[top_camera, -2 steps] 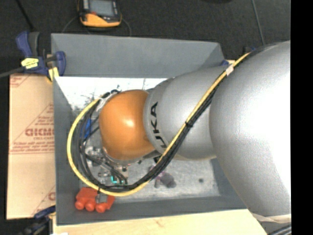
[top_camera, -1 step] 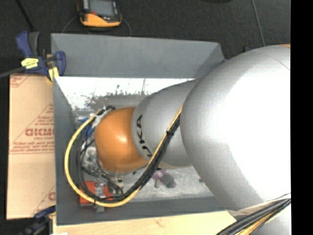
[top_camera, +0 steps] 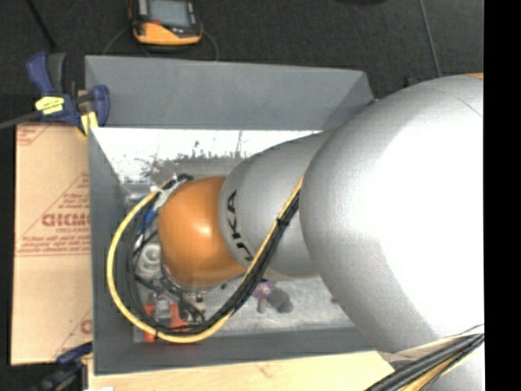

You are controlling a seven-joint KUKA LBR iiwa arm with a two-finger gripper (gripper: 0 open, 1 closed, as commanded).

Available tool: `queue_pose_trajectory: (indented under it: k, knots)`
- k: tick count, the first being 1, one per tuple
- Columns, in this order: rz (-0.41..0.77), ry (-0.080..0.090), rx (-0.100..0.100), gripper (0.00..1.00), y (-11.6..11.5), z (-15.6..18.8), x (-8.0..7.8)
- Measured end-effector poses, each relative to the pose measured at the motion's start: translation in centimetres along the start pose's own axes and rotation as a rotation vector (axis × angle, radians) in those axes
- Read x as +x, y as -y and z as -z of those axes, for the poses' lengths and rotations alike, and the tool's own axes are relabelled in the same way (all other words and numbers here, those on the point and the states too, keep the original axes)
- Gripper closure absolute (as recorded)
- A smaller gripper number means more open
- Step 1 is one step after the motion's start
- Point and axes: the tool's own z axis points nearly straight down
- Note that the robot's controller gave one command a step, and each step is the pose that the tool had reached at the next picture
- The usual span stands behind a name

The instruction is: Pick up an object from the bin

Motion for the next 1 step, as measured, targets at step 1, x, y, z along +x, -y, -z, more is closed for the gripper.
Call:
queue_pose_trajectory:
  k: [1]
  knots:
    - [0.016,0.005,0.001,1.0,1.0,13.46,-1.77]
